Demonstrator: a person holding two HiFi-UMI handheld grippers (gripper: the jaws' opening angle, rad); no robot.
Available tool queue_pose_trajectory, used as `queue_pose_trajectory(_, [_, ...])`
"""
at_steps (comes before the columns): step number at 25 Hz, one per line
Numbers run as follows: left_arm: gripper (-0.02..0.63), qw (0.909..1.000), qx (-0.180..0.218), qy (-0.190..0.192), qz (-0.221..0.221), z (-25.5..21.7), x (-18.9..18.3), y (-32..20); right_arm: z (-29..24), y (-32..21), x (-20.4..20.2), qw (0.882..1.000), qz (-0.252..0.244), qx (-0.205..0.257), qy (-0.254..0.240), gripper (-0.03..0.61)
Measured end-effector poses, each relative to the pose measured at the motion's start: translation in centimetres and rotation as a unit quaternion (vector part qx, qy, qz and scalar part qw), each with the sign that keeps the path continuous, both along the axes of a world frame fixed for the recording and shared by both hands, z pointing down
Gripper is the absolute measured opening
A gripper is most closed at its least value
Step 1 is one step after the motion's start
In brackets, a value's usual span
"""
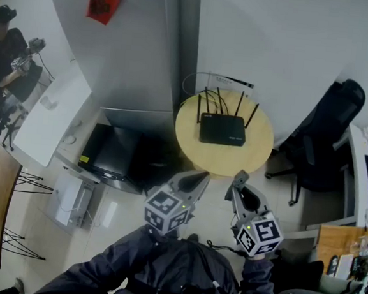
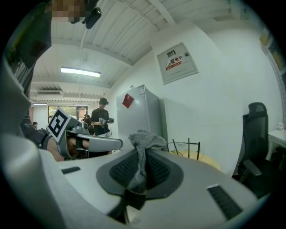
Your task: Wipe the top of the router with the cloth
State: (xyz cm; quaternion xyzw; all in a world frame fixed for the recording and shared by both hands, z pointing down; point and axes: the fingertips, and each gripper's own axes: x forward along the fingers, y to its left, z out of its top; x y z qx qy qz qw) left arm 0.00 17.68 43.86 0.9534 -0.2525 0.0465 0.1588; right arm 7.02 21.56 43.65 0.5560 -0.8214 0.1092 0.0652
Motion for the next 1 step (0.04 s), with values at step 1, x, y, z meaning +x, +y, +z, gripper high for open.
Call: queue_pose_trajectory(1, [0.002, 1.0, 0.0, 0.0, 0.0, -0.04, 0.13, 0.0, -0.02, 0.01, 0.09, 1.0, -0.001, 0.0, 0.001, 0.067])
